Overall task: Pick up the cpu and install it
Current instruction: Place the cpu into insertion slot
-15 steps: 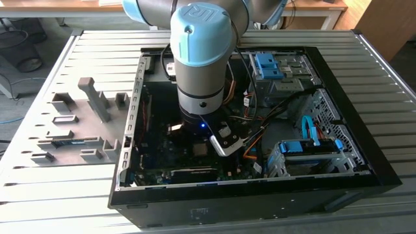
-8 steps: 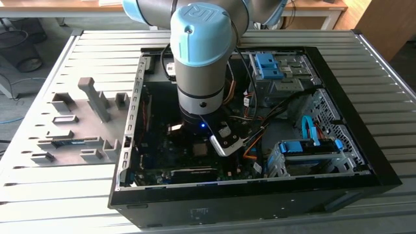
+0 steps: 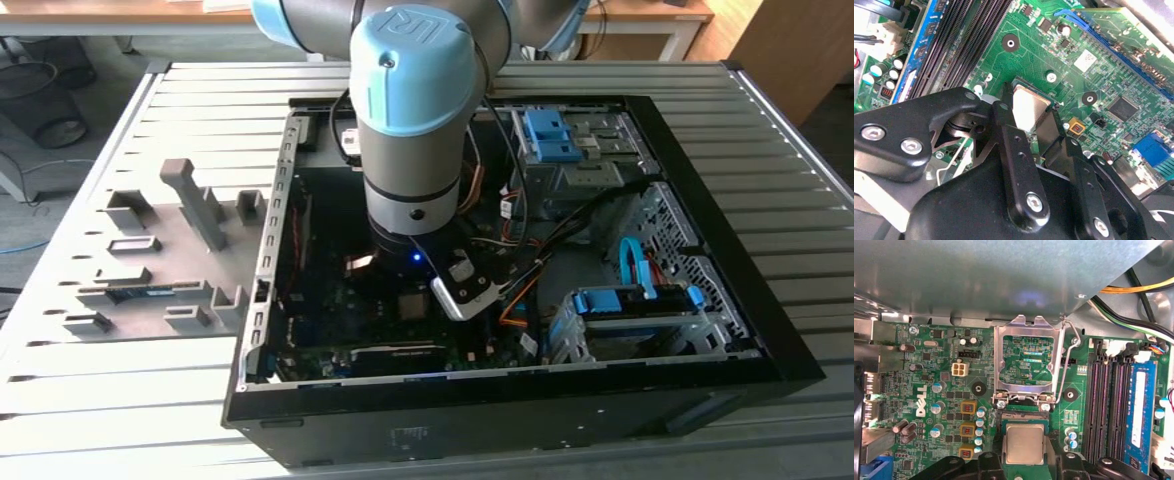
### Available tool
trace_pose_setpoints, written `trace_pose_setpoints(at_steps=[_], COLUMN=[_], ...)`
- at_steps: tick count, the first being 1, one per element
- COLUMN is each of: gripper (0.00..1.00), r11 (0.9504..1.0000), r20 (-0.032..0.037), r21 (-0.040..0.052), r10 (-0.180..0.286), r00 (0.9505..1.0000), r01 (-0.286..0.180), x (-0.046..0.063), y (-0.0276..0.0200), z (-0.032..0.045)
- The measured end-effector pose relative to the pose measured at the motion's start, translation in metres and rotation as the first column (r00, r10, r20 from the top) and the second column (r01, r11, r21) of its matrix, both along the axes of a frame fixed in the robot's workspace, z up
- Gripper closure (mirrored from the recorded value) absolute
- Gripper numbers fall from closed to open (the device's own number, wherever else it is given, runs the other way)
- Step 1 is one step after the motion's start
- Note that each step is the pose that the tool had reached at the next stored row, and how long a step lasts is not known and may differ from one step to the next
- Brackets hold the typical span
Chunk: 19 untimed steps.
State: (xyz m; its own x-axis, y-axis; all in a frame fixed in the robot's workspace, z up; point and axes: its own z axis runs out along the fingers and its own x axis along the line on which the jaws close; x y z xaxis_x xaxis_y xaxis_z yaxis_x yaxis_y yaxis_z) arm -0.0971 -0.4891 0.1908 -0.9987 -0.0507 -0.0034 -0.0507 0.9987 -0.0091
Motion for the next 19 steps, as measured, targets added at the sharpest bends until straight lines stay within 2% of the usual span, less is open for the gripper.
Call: trace_pose_setpoints(at_steps=[1,10,14,19], gripper=[0.56,0.56,0.56,0.56], r11=[1.0,1.0,1.0,1.0], r20=[0.0,0.0001,0.0001,0.0002], r21=[0.0,0.0003,0.0002,0.0006], r10=[0.0,0.0,-0.002,-0.002], r00=[1.0,1.0,1.0,1.0], r01=[0.0,0.0,0.002,0.002], x=[0.0,0.0,0.0,0.0], y=[0.0,0.0,0.0,0.0], z=[0.0,0.0,0.0036,0.0041])
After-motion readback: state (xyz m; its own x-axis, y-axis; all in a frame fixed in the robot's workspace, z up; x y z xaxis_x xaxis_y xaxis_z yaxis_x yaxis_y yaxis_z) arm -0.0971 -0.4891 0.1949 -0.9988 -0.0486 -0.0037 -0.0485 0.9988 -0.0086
